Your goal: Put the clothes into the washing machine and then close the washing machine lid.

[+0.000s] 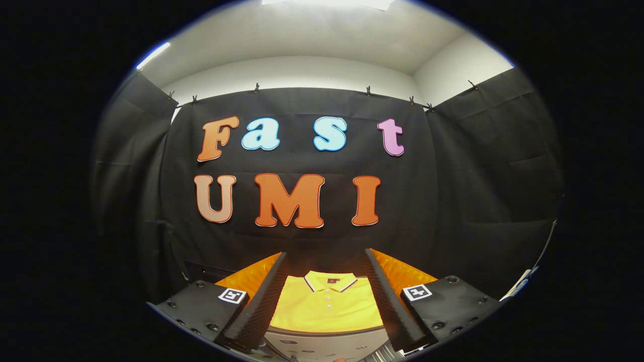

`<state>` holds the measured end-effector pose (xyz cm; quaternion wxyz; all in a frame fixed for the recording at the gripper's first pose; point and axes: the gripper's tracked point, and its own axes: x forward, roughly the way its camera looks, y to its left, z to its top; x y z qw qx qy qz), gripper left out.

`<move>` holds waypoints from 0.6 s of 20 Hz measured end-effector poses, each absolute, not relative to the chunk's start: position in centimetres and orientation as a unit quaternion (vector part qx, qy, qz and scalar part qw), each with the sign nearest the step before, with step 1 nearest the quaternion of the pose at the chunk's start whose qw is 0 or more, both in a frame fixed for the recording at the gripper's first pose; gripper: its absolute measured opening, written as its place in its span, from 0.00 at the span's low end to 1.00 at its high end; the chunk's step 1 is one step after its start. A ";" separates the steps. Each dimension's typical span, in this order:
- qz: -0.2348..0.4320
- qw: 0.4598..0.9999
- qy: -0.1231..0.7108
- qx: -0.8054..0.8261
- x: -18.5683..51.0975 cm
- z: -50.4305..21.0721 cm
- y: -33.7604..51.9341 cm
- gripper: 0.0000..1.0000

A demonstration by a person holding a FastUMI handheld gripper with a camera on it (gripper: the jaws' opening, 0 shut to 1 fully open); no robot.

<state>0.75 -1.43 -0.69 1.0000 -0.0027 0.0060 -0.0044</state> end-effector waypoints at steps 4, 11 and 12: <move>-0.002 1.000 0.013 -0.004 0.7 -1.0 -1.3 0.97; 0.003 1.000 0.012 -0.008 1.2 -1.0 -0.9 0.97; 0.002 1.000 0.012 -0.009 1.1 -0.8 -0.8 0.97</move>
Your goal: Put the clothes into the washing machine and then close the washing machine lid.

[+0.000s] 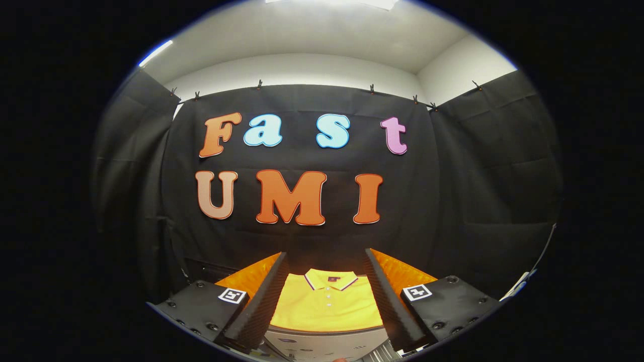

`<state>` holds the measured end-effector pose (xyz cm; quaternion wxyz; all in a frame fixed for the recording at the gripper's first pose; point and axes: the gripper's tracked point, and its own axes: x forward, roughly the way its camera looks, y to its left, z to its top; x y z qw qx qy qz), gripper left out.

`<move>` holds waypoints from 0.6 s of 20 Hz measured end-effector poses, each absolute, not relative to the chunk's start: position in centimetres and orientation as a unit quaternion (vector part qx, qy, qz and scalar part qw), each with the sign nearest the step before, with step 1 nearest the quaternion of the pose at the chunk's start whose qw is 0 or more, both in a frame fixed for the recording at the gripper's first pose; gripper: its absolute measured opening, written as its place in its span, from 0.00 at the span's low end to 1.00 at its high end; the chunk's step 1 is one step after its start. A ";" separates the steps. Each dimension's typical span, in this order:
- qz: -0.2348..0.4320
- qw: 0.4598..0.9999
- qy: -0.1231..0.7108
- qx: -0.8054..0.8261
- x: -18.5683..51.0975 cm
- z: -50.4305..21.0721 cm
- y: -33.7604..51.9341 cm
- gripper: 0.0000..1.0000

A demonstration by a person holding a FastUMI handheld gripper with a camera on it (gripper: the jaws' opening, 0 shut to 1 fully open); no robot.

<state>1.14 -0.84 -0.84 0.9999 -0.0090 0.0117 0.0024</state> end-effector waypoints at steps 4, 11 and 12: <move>0.004 1.000 0.010 -0.013 1.4 -0.7 -0.3 0.97; -0.012 1.000 0.013 -0.014 1.5 -1.0 0.1 0.97; -0.012 1.000 0.016 -0.013 1.6 -1.3 0.1 0.97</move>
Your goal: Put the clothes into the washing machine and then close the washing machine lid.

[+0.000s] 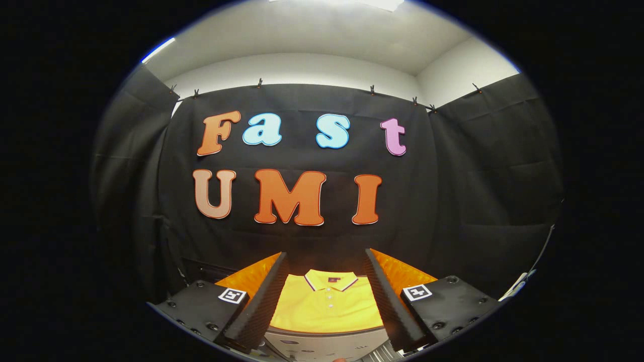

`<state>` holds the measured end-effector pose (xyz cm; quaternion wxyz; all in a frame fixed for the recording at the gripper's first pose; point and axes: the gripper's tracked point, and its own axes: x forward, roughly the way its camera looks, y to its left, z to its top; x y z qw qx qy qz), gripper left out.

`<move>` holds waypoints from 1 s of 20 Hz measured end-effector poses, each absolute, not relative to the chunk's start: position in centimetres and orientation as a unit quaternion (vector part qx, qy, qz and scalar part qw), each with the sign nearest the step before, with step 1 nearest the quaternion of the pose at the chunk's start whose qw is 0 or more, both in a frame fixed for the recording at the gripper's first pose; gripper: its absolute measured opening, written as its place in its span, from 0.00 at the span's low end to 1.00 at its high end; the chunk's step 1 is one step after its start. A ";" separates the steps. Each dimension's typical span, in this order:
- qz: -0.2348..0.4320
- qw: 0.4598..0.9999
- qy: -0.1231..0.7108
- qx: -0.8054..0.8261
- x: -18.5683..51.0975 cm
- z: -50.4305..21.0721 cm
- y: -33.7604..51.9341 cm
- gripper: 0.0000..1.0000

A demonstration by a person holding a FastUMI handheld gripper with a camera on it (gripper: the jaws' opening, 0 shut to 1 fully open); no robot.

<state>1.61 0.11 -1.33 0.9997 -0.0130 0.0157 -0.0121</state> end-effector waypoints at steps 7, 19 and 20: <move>-0.026 0.998 0.062 -0.010 7.3 -6.2 -1.5 0.97; -0.018 0.970 0.242 0.022 22.2 -24.8 -4.4 0.98; -0.016 0.967 0.251 0.026 22.9 -25.7 -4.4 0.98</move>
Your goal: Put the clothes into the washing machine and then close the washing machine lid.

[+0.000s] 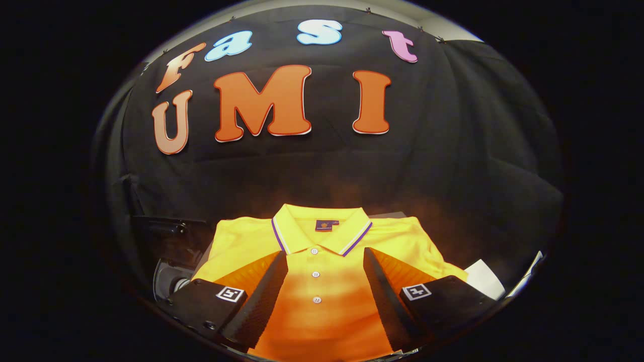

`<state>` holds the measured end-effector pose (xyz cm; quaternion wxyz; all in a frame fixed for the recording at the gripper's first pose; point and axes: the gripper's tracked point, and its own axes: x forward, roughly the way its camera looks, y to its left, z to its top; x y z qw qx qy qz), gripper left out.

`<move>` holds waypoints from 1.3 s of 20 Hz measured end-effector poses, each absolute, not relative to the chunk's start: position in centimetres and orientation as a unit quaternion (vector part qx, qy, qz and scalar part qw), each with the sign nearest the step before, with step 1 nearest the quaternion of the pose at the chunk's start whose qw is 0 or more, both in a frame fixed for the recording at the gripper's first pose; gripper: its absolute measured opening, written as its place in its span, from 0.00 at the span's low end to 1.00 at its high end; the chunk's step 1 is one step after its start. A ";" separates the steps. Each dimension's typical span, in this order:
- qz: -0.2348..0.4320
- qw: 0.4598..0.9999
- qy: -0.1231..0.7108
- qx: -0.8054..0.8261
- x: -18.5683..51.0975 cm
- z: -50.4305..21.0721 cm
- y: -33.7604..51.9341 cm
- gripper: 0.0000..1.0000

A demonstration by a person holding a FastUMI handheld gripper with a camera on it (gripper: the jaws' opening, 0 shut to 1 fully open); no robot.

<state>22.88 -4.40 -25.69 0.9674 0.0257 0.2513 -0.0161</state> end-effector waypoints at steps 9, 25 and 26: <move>-0.019 0.946 0.320 0.038 24.3 -30.4 -4.3 0.98; -0.007 0.898 0.438 0.039 24.5 -30.7 -2.9 0.39; -0.004 0.894 0.446 0.033 24.5 -30.7 -2.9 0.31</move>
